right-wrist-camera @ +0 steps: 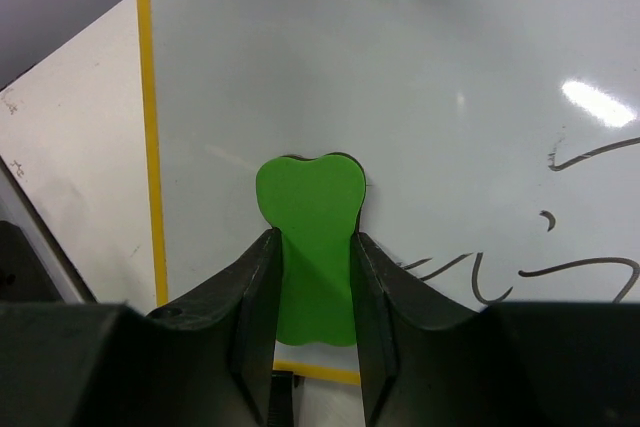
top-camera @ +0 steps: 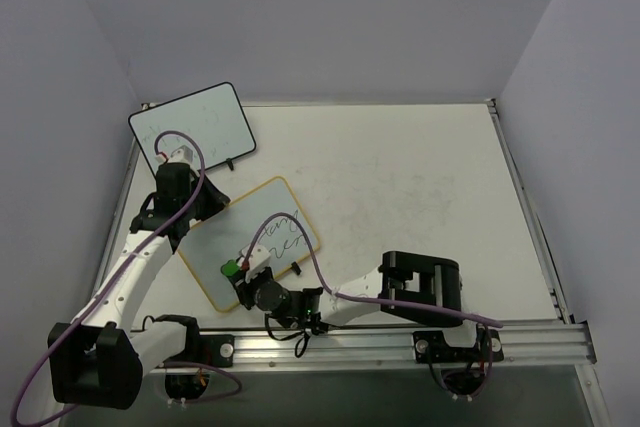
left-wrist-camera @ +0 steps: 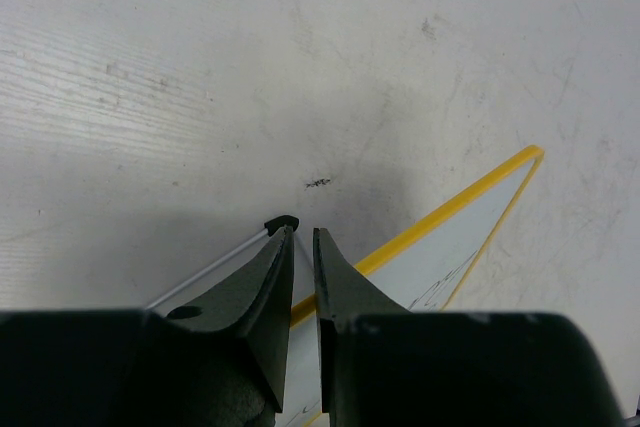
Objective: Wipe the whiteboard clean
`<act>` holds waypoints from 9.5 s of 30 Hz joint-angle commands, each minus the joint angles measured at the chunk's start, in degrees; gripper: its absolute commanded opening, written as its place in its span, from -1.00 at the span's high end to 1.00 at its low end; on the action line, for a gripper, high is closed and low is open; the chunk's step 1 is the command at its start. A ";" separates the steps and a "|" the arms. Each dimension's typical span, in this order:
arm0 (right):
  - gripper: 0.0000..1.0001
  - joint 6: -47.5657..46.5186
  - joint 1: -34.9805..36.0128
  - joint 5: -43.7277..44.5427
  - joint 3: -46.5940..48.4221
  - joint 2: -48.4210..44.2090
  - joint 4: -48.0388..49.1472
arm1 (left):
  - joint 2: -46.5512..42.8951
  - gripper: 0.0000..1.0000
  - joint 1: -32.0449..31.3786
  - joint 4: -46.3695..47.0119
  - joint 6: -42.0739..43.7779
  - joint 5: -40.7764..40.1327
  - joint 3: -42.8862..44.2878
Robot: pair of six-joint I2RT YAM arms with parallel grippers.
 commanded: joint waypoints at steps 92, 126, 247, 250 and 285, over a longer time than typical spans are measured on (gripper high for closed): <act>1.00 0.41 -8.91 11.11 -4.05 -0.66 -13.58 | 0.50 0.57 -1.20 -1.37 0.48 1.29 0.47; 1.00 5.16 -17.80 11.54 -5.64 -5.76 -19.82 | 0.50 0.57 -1.20 -1.37 0.56 1.55 0.29; 1.00 9.64 -27.63 -21.94 6.41 -13.76 -30.89 | -0.12 0.03 -2.25 2.15 1.00 8.76 0.56; 1.00 9.64 -27.63 -22.03 7.28 -12.97 -30.54 | -0.29 0.08 -2.51 2.59 0.74 8.85 0.20; 1.00 12.63 -27.72 -22.46 8.17 -9.89 -26.15 | -4.59 0.70 -7.17 7.42 2.15 1.57 -5.06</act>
